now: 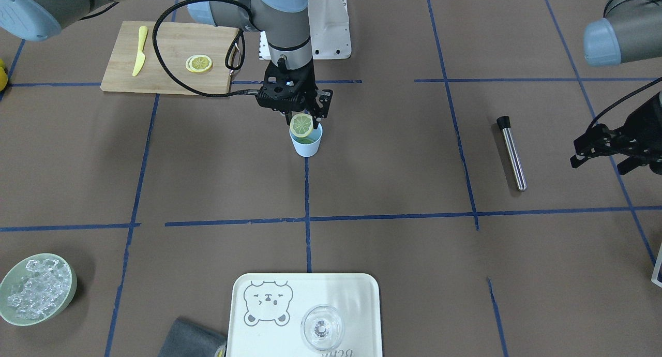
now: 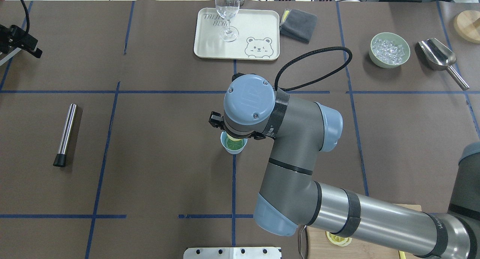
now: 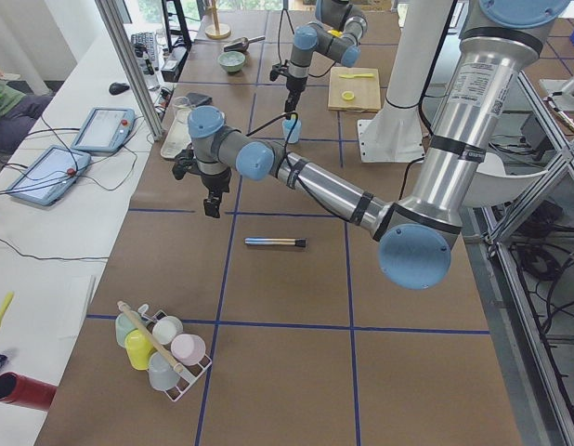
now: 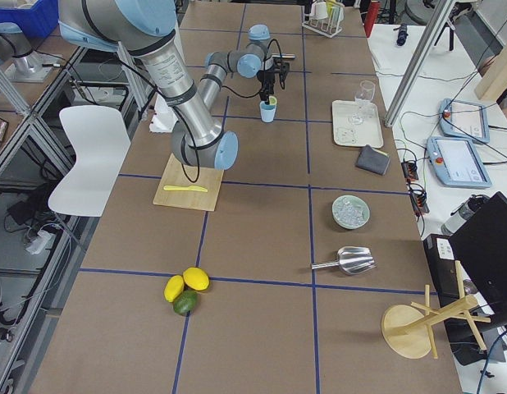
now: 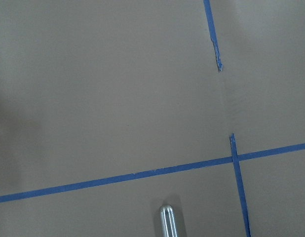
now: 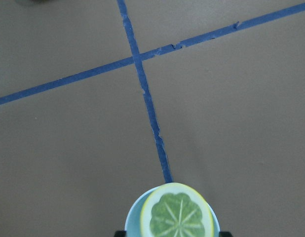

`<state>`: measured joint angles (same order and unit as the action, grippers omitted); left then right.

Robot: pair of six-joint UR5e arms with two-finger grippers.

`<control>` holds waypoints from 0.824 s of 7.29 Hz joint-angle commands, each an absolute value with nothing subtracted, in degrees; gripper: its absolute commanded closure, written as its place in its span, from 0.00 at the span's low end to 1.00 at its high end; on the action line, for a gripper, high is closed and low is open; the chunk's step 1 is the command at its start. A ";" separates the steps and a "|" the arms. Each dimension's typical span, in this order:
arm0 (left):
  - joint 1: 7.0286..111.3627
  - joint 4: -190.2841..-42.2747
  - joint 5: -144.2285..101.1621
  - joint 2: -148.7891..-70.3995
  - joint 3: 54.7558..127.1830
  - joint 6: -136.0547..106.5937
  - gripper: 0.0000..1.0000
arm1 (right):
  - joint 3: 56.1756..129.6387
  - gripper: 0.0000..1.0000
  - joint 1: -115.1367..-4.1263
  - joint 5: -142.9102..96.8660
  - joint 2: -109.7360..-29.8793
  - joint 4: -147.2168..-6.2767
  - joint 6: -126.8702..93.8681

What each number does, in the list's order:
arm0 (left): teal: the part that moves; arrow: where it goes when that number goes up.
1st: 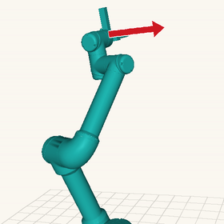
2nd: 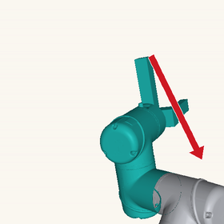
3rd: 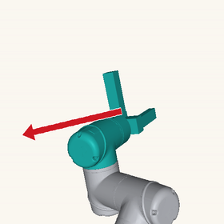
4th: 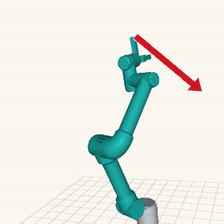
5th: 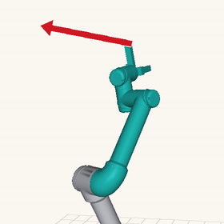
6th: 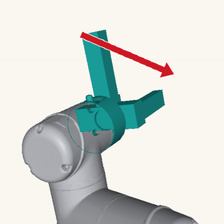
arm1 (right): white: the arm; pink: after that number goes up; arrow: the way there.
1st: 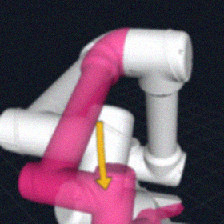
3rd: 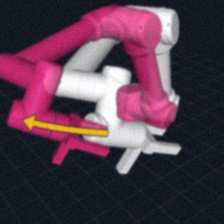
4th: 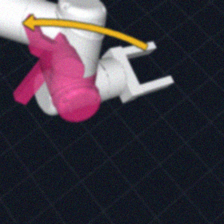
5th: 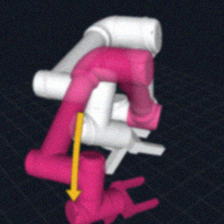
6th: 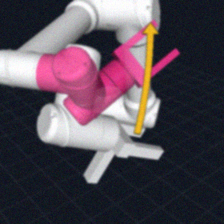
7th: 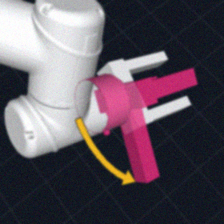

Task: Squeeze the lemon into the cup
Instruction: 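Lower the lemon slice into the blue cup and open the right gripper, then withdraw the right arm toward the ice bowl while the left gripper reaches the steel cylinder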

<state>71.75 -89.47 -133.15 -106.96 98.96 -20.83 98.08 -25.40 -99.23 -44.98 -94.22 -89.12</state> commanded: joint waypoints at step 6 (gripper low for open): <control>64.46 -89.12 -132.63 -105.39 97.74 -23.97 0.00 | 108.34 0.00 -30.29 -101.94 -49.55 -102.72 -79.77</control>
<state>68.47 -89.32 -132.86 -106.30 98.33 -21.69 104.23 -27.24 -100.97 -47.41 -99.24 -85.20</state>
